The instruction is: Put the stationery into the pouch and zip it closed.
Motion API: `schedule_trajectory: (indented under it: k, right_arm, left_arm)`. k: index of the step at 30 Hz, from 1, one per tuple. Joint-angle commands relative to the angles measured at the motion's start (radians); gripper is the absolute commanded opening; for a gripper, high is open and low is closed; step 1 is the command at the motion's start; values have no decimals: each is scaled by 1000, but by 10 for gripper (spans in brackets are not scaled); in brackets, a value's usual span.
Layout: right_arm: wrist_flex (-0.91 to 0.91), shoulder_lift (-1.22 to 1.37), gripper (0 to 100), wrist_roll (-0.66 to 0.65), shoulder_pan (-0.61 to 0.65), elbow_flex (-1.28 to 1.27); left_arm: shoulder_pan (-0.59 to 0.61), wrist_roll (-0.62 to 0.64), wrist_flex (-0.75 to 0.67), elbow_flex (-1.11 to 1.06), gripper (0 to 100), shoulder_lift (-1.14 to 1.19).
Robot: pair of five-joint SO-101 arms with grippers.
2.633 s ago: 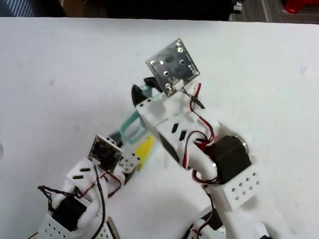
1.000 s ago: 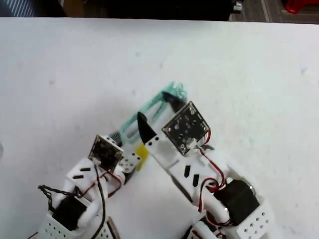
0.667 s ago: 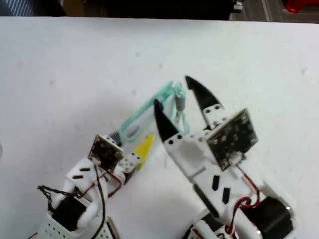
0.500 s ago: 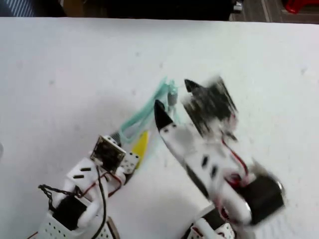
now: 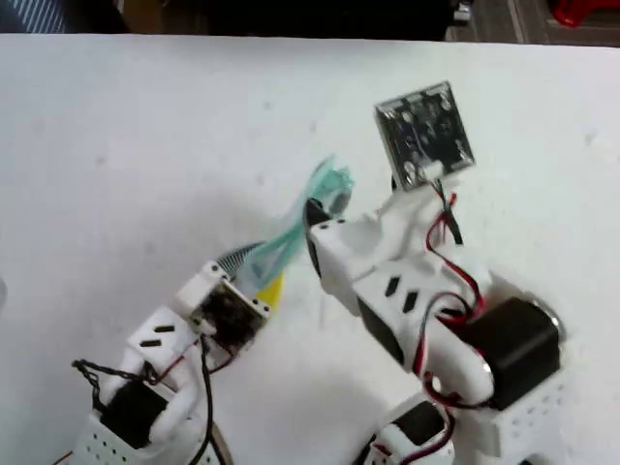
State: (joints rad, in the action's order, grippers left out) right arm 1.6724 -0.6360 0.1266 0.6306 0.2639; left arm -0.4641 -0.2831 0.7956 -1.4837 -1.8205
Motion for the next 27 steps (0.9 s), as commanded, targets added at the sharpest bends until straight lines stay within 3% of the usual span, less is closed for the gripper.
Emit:
schedule_trajectory:
  k: [1,5,15,27]
  right_arm:
    - [36,35,327,12,-8,63]
    - [48,53,327,75,5,35]
    - [41,125,328,81,125,-38]
    - [31,340,329,83,117,-37]
  left_arm:
    - [-5,-149,-9,72,22,-10]
    - [-5,-199,-18,21,22,-10]
    - [-5,-204,-115,-44,22,-10]
    - [38,-199,-123,-40,22,-10]
